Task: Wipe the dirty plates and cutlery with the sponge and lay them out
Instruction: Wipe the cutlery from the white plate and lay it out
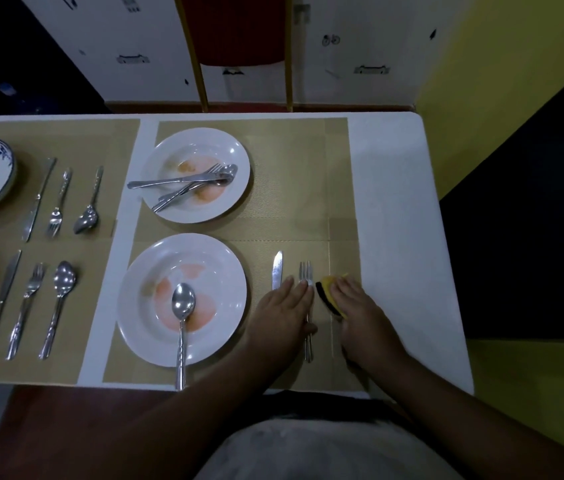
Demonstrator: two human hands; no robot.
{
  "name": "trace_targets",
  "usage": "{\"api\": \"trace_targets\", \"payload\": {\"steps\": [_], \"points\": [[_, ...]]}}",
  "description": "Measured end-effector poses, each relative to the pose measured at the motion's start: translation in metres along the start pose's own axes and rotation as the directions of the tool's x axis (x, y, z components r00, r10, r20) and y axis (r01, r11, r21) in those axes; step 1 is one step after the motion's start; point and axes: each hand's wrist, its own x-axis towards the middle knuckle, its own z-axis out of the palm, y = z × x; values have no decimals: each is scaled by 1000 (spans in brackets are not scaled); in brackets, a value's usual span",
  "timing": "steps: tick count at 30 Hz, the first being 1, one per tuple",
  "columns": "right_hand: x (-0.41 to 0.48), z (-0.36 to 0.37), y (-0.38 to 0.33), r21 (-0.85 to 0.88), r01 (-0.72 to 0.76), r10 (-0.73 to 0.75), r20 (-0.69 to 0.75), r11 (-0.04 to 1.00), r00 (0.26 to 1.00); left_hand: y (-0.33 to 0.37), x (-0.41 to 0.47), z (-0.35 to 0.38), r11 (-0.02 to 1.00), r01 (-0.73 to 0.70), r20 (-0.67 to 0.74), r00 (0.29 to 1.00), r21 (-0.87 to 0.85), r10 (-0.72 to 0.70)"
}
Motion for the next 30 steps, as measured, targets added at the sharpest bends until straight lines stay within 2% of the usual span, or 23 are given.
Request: {"api": "trace_targets", "payload": {"steps": [4,7,12,15,17,22,26,30], "points": [[2,-11,-9,19,-61,63,-82,998,995,-3,-6,-8,993,-5,-96,995,-115,-6],[3,-22,-28,95,-87,100,-141,992,985,-9,-22,-22,984,-3,-187,982,-178,-31],[10,-24,-70,201,-30,56,-128,979,990,-40,-65,-42,943,114,-296,932,-313,-211],[18,-11,-99,244,34,-15,-82,969,997,-62,-98,-42,861,305,-202,889,-408,-411],[23,0,-120,243,110,-100,-50,964,994,-77,-117,-40,781,435,-122,835,-449,-536],[30,32,-155,205,233,-261,120,951,958,-101,-134,-49,567,664,117,693,-488,-711],[32,49,-167,191,217,-251,178,957,952,-106,-131,-60,446,733,225,617,-514,-754],[39,52,-174,260,144,-174,96,955,980,-118,-127,-69,223,706,298,534,-672,-792]]}}
